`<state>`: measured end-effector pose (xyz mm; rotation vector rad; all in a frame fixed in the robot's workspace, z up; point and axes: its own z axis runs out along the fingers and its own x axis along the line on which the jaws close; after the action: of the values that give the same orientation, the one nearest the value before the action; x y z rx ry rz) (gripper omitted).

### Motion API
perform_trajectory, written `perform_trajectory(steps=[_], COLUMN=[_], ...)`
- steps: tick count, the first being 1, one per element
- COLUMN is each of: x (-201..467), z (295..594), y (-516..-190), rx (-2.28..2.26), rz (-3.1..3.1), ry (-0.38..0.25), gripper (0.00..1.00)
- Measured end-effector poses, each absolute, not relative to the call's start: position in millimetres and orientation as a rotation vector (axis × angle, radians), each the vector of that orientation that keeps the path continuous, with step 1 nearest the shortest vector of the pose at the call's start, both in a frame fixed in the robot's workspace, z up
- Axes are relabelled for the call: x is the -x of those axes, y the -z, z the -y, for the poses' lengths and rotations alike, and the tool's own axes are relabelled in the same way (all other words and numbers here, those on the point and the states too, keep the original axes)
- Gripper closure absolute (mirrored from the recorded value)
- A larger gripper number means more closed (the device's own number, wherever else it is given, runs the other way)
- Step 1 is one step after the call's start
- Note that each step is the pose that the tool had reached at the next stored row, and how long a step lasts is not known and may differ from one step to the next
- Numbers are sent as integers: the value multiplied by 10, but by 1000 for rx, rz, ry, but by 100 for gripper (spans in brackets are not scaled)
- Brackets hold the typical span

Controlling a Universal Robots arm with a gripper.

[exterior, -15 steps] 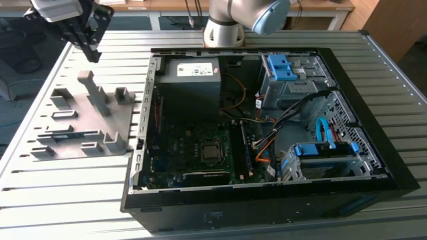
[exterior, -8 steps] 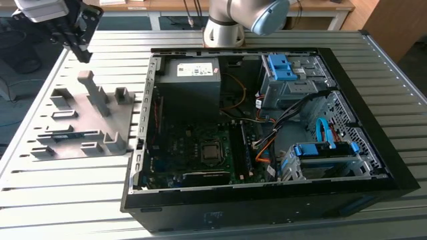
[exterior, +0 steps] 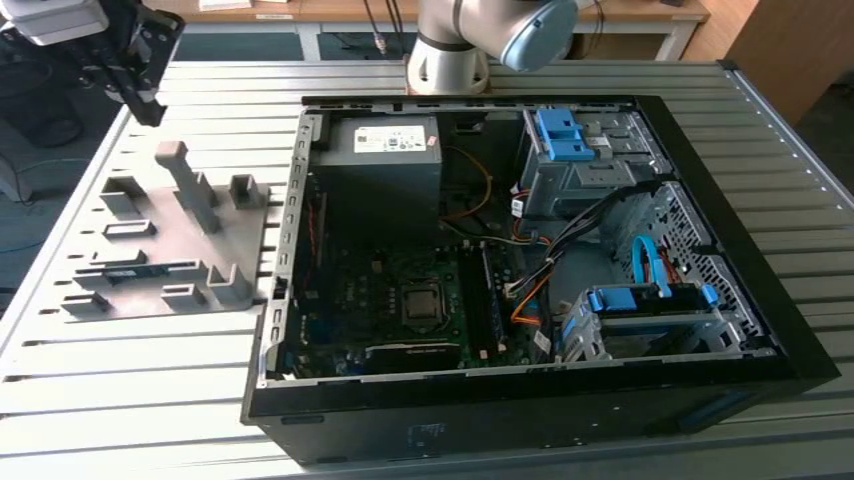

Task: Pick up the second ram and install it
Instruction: 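Reach for the second ram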

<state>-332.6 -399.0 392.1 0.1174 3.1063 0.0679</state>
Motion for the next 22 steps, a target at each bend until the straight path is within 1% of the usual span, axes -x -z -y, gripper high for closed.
perform_trajectory(steps=[22], x=[3673], z=[3989], y=[-3918], rx=[-118], rz=[-3106], ry=[-68], gripper=[90])
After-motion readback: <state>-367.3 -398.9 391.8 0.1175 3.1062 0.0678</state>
